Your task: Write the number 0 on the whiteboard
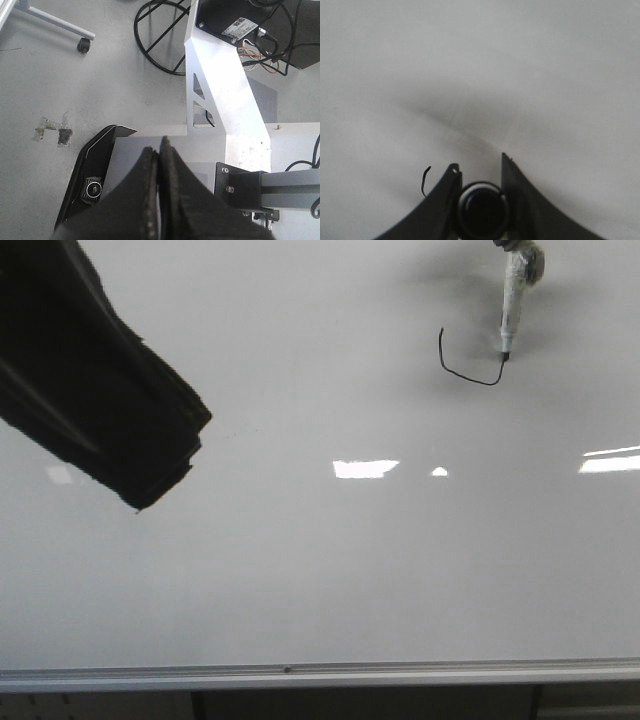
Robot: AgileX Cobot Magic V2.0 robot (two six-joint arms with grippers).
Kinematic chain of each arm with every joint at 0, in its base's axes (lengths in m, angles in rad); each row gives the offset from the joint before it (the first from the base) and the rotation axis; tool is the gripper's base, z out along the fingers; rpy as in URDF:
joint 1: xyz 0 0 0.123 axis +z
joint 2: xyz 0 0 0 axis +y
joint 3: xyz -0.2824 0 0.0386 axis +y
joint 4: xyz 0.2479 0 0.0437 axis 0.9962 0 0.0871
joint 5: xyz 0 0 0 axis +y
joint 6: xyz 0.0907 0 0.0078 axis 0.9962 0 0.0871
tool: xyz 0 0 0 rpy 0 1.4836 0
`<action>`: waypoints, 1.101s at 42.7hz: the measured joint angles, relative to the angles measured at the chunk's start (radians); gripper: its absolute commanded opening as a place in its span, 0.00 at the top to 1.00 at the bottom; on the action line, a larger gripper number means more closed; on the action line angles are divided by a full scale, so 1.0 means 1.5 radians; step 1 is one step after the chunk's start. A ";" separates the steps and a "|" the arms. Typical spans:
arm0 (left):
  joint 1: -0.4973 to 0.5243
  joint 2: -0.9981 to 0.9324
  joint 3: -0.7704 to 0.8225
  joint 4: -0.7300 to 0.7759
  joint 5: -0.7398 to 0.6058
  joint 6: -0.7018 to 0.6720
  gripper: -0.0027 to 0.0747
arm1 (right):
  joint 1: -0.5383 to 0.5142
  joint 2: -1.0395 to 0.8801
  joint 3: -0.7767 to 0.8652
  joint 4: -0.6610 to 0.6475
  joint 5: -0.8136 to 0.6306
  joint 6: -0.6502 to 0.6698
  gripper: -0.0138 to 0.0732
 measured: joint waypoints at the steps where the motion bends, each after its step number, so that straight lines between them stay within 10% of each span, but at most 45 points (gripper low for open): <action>1: 0.000 0.000 0.000 0.000 0.000 0.000 0.99 | 0.000 0.000 0.000 0.000 -0.004 0.000 0.91; 35: 0.000 0.000 0.000 0.000 0.000 0.000 0.99 | 0.073 0.004 0.000 0.066 -0.104 0.000 0.91; 47: 0.000 0.000 0.000 0.000 0.000 0.000 0.99 | 0.075 -0.054 -0.025 0.102 0.046 0.000 0.91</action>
